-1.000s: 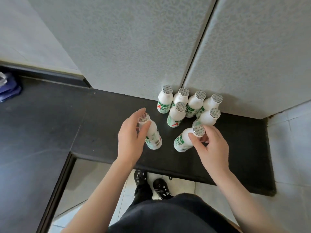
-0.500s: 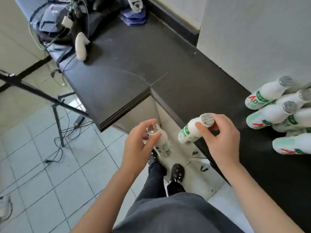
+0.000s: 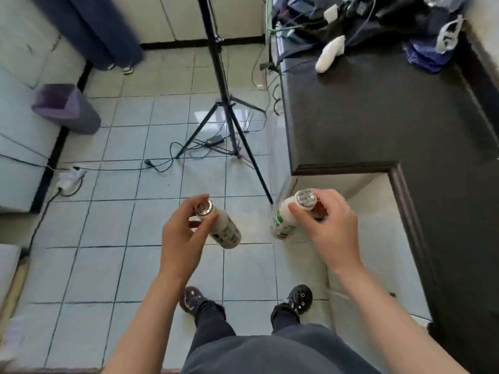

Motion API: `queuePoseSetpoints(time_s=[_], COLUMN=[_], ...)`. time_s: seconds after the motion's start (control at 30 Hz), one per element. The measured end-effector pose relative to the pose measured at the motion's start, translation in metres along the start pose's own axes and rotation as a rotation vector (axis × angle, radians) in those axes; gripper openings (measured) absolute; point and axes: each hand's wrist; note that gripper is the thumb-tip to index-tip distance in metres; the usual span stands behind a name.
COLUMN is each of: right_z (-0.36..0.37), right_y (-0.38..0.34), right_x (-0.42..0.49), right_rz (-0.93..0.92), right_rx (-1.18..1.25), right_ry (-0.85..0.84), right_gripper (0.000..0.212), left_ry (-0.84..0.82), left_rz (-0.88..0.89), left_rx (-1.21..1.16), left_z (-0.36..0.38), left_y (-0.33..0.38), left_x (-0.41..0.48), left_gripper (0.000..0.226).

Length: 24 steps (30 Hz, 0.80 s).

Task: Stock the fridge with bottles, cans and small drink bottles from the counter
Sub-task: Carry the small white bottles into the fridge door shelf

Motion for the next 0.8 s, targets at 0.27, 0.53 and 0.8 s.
queuePoseSetpoints(time_s=[0.27, 0.53, 0.8], right_z=[0.169, 0.342, 0.467], right_y=[-0.089, -0.184, -0.268], right_x=[-0.038, -0.083, -0.111], right_rz=[-0.101, -0.149, -0.303], right_rx=[-0.010, 0.059, 0.088], right_ry=[-0.254, -0.512, -0.798], right_gripper=[0.021, 0.014, 0.013], left_ry=[0.122, 0.312, 0.667], left_rz=[-0.108, -0.295, -0.392], left_rx=[-0.045, 0.021, 0.038], left_z=[-0.158, -0.328, -0.432], left_y=[-0.087, -0.184, -0.226], left_x=[0.011, 0.001, -0.002], left_gripper=[0.040, 0.038, 0.044])
Point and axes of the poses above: each hand's wrist, its own x-axis towards the middle knuckle, its own z-axis out of the palm, y = z × x, and after that the axes turned 8 degrees about y, right-handed
